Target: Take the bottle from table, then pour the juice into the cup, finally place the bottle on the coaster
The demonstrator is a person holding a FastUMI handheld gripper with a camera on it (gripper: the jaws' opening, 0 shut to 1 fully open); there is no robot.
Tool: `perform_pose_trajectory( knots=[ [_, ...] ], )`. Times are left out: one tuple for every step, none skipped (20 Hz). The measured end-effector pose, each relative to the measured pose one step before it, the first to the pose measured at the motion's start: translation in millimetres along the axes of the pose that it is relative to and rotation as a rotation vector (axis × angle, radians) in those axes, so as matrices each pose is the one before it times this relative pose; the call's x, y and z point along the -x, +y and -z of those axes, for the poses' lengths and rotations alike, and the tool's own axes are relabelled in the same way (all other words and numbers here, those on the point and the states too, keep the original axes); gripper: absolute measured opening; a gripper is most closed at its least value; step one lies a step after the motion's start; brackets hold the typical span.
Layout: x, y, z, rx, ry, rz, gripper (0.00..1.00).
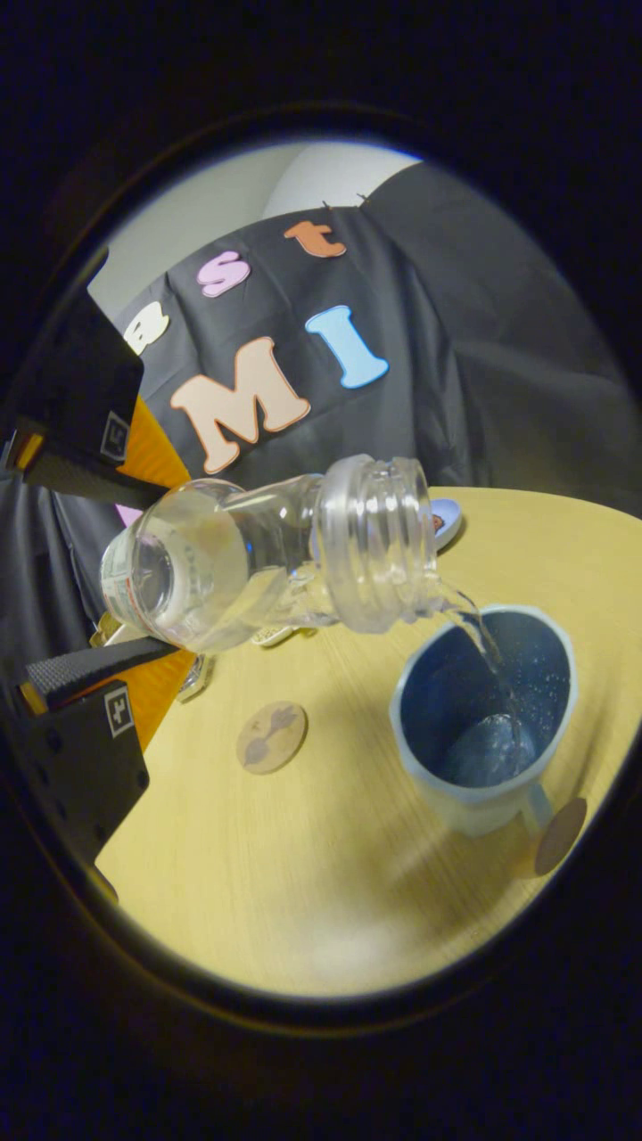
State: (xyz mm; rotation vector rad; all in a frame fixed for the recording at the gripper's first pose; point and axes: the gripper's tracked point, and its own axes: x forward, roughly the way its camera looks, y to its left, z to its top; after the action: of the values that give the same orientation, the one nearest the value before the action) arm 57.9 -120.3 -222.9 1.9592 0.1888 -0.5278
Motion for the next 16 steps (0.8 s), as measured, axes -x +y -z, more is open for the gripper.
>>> perform_pose_trajectory(
  knots=[
    [-0.17, -0.34, -0.03, -0.00131, 0.00055, -0.00054, 0.75],
    [0.59, 0.64, 0.71, -0.00142, 0.00003, 0.00096, 0.75],
    [-0.49, 0.23, -0.8, -0.00332, -0.00008, -0.00072, 0.75],
    [1.08, 0.34, 0.88, -0.00613, 0.00005, -0.00164, 0.75],
    [-0.26, -0.06, -0.46, -0.0049, -0.00076, -0.00172, 0.75],
    [-0.03, 1.2, -0.14, -0.00212, -0.00016, -0.00086, 0.75],
    [-0.44, 0.16, 0.04, -0.00109, 0.00012, -0.00054, 0.75],
    [0.07, 0.86, 0.49, -0.00023, 0.00038, 0.0003, 0.75],
    [0.26, -0.28, 0.29, -0.00054, 0.00093, 0.00063, 0.75],
    [0.98, 0.74, 0.69, -0.00147, 0.00116, -0.00008, 0.75],
    [0.05, 0.22, -0.22, -0.0027, 0.00124, -0.00046, 0.75],
    [0.0, 1.45, 0.07, -0.00254, -0.00037, -0.00213, 0.75],
    [-1.07, 0.84, -0.63, -0.00222, -0.00119, -0.00114, 0.75],
    [-0.19, 0.27, 0.06, -0.00077, -0.00036, -0.00011, 0.75],
    [0.09, -0.84, -0.14, -0.00215, 0.00072, 0.0016, 0.75],
    [0.4, 0.58, -0.15, -0.00395, 0.0002, 0.00103, 0.75]
  ],
)
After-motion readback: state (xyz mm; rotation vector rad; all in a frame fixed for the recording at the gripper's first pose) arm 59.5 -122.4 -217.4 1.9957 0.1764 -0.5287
